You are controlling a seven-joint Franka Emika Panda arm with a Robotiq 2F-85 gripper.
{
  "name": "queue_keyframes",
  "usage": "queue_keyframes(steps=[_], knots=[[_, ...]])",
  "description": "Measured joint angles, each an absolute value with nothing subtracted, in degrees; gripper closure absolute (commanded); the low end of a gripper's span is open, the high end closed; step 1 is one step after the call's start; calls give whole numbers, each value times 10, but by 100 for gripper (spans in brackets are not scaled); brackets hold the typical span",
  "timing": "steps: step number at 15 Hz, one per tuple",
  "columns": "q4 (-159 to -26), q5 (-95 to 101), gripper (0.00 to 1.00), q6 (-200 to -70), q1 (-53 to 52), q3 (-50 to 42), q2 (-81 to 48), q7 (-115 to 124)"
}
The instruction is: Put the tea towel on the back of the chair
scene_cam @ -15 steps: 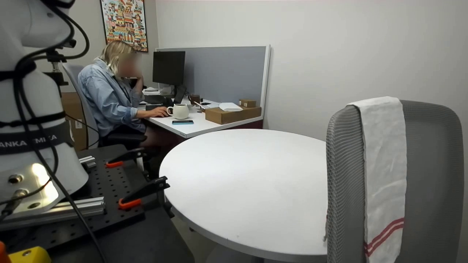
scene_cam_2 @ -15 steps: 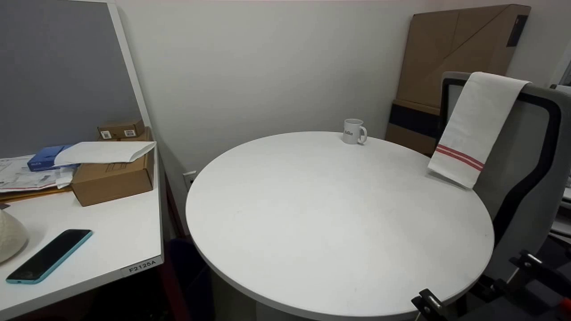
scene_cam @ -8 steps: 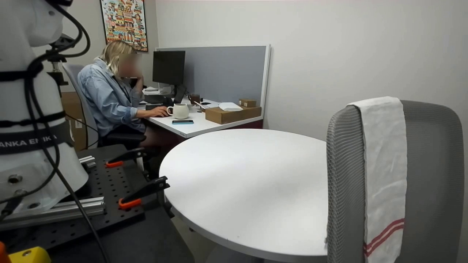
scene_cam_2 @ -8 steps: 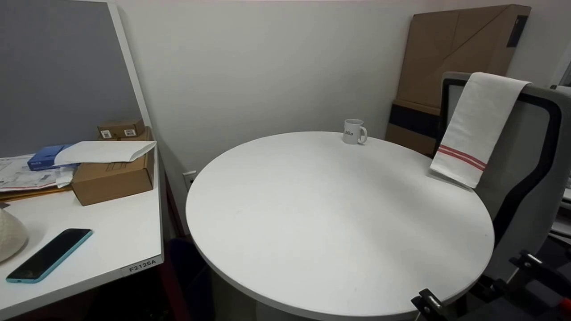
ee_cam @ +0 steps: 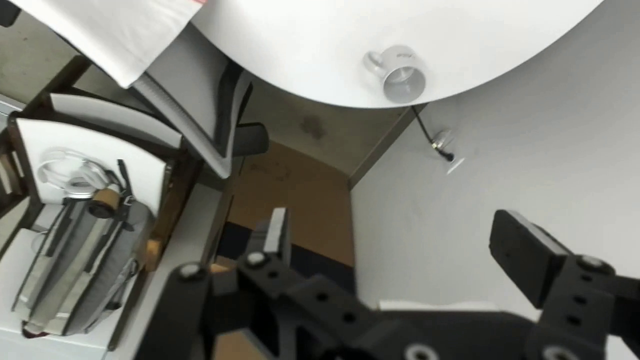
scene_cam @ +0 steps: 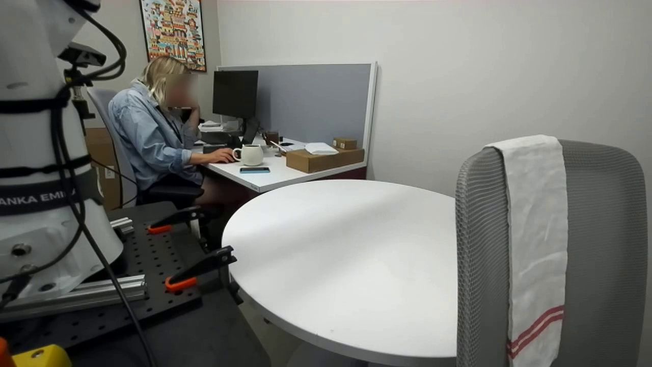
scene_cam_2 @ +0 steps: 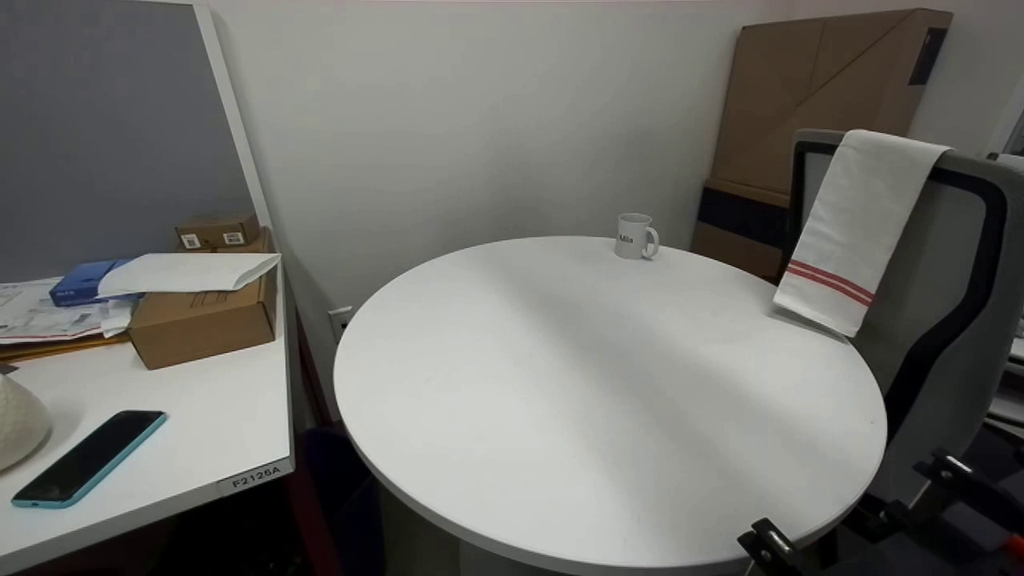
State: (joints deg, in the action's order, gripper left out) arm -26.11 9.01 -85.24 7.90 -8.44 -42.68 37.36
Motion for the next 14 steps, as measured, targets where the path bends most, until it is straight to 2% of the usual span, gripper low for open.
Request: queue_keyframes(steps=[14], knots=[[-261, 76, 0, -785, -38, -55, -484, 175]])
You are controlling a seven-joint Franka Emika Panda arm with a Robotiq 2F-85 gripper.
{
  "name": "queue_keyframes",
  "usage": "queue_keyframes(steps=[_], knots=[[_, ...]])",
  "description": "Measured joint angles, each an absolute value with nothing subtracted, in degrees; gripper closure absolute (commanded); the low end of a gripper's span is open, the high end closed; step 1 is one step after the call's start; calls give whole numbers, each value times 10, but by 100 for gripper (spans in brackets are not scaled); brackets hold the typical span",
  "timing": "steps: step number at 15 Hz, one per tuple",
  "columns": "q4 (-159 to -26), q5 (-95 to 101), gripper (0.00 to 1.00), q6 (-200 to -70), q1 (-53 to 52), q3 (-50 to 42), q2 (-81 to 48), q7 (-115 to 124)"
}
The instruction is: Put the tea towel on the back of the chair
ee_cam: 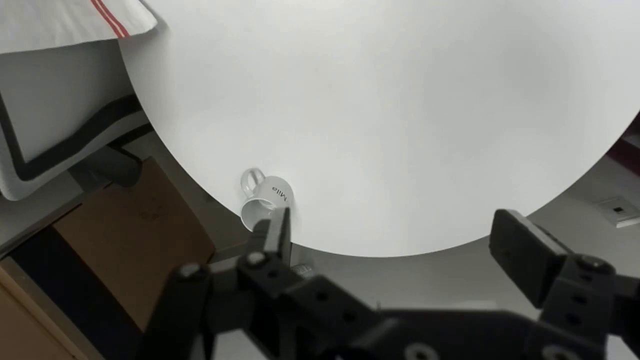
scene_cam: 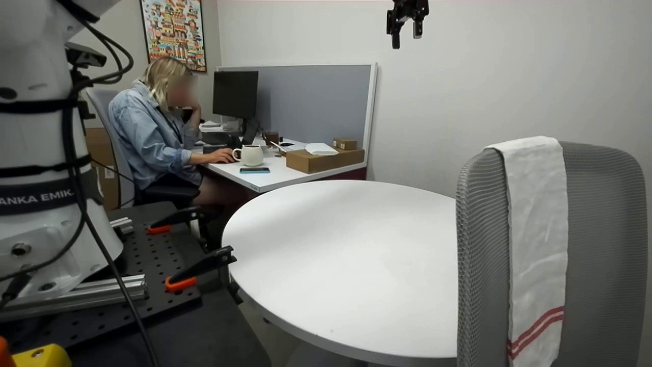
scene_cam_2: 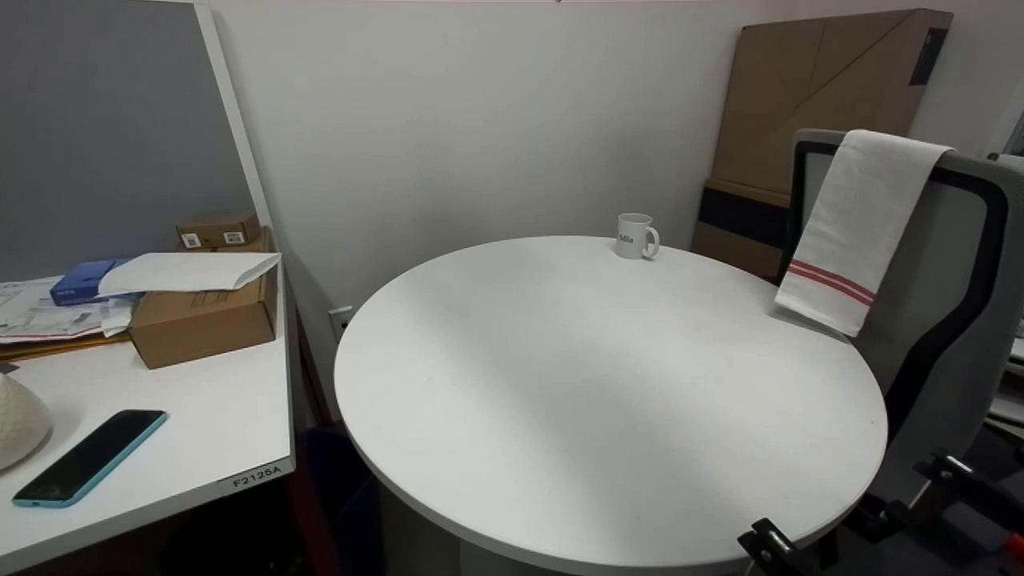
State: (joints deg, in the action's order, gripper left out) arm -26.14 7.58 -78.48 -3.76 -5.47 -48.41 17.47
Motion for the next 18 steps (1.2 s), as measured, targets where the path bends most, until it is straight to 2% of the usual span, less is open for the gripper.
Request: queue_keyframes(steps=[4, 13, 18], knots=[[-259, 82, 0, -790, -35, -60, -484, 183], [-260, 169, 0, -1007, -89, -121, -523, 283], [-260, 165, 0, -1006, -92, -123, -545, 309]])
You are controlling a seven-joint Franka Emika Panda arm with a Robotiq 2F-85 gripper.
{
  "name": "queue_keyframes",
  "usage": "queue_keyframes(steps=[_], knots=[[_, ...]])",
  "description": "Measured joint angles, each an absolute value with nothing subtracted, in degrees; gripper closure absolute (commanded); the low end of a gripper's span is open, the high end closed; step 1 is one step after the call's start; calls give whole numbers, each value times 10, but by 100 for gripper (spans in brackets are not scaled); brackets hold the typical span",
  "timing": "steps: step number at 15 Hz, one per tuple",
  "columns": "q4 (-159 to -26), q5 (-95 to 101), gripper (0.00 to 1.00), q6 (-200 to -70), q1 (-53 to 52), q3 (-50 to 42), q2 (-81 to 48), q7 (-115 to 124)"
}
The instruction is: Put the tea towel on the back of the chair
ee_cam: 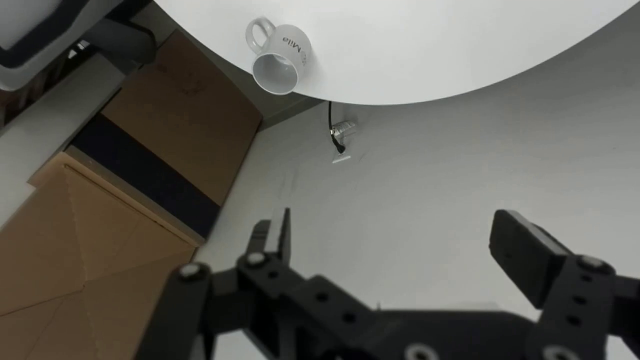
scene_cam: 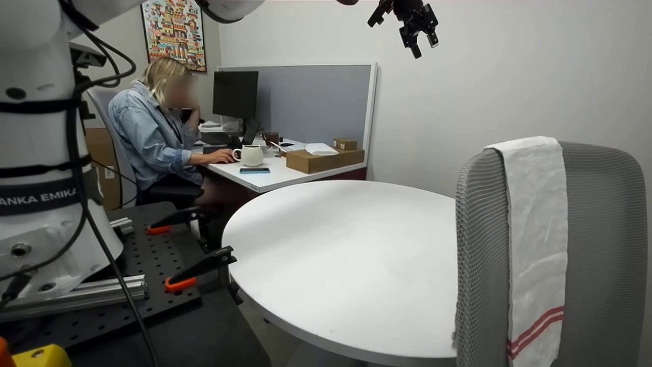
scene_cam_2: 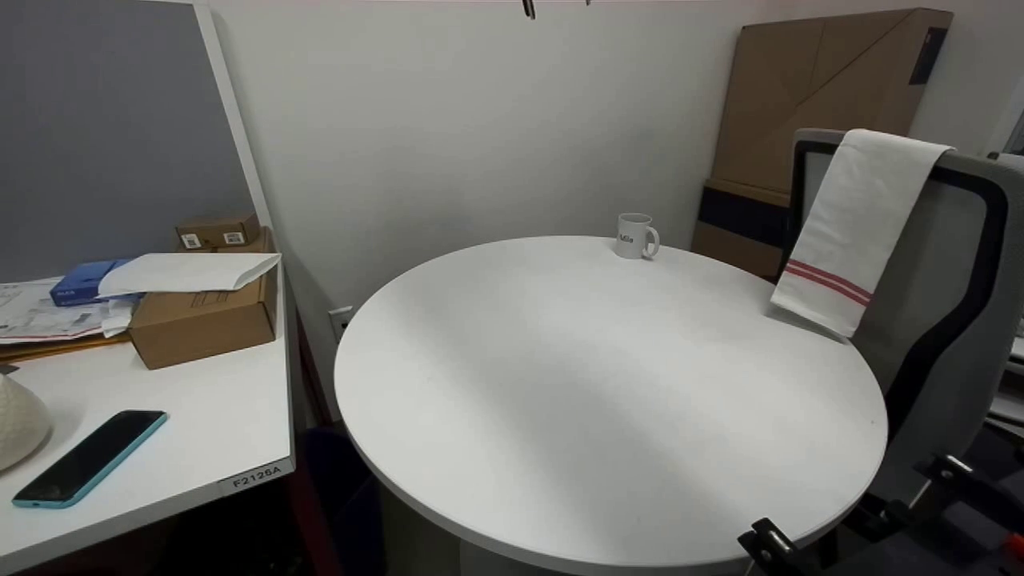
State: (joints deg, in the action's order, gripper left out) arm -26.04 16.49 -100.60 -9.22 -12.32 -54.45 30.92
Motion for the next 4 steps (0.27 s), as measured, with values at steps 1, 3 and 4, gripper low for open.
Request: queue_keyframes(steps=[1, 3, 4], knots=[[-260, 163, 0, -1002, -92, -122, -545, 309], [-260, 163, 0, -997, -92, -121, -546, 309], [-260, 163, 0, -996, -92, -121, -546, 309]])
